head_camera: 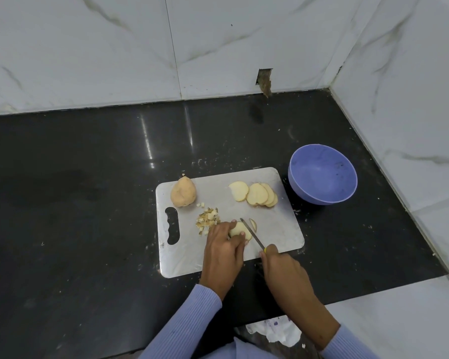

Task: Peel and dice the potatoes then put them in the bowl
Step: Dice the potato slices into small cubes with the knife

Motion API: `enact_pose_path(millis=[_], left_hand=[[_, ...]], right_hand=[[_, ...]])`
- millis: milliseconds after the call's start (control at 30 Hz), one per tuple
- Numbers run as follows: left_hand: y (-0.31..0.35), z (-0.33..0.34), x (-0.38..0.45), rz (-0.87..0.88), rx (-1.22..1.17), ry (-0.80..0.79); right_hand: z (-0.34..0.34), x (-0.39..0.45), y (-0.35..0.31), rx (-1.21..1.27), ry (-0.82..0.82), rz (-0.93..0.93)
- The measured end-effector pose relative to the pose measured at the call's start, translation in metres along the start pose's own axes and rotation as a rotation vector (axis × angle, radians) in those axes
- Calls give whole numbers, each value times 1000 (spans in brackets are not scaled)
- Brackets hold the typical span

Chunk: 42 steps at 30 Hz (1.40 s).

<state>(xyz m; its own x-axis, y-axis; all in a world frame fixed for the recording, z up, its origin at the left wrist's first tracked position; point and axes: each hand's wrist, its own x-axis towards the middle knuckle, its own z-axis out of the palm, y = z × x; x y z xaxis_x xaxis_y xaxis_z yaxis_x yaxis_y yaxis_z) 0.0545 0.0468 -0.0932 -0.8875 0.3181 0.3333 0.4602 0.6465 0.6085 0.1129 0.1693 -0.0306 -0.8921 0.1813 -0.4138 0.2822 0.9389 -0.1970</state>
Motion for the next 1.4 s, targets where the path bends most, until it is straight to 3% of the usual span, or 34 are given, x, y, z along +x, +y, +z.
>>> enact_pose_path(millis=[233, 600, 933, 1167, 1400], left_hand=[[0, 0, 1, -13, 6, -10], [1, -4, -1, -50, 46, 2], [-4, -3, 0, -34, 60, 28], [-2, -6, 2, -53, 104, 5], [-2, -8, 1, -55, 105, 8]], right_hand=[[10, -37, 22, 24, -88, 83], [-5, -15, 11, 91, 62, 18], [-2, 7, -4, 53, 15, -23], [8, -29, 17, 24, -47, 63], [5, -27, 24, 41, -5, 77]])
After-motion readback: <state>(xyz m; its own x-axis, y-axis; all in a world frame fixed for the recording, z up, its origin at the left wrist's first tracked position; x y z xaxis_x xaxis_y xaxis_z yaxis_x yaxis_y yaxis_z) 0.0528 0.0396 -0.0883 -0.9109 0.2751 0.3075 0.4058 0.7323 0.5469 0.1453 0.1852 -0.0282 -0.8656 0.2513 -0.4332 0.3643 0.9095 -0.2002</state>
